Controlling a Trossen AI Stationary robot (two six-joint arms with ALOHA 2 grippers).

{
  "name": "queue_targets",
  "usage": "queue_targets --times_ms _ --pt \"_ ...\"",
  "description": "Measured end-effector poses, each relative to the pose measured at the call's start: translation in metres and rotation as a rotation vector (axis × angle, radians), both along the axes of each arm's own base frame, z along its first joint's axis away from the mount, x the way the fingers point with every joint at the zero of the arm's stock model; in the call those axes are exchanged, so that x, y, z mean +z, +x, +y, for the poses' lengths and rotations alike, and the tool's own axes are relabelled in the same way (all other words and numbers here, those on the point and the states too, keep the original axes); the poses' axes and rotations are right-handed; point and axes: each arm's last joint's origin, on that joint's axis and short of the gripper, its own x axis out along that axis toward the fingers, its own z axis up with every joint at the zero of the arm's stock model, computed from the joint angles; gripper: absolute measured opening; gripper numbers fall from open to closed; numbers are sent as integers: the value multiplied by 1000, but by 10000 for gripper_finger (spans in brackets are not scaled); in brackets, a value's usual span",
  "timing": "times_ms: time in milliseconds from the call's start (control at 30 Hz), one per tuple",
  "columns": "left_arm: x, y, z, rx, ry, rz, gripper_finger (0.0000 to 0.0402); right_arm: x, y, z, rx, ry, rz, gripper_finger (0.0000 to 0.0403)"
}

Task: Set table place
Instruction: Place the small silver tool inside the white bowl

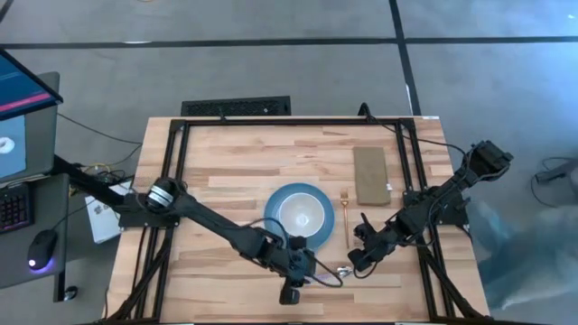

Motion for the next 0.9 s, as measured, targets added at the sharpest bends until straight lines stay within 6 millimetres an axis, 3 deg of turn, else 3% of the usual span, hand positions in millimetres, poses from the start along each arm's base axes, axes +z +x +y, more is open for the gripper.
queue_targets --times_ms 167,367,767,900 --pt "-18 11 -13 11 -6 73 77 1 1 1 -2 9 -17 152" --pt "-14 21 -13 35 -4 35 77 1 1 2 3 7 -18 152" --pt "-20 18 -15 150 15 52 77 2 1 2 1 9 -25 152" --pt "-34 18 -17 196 39 88 77 1 1 2 1 7 -22 152"
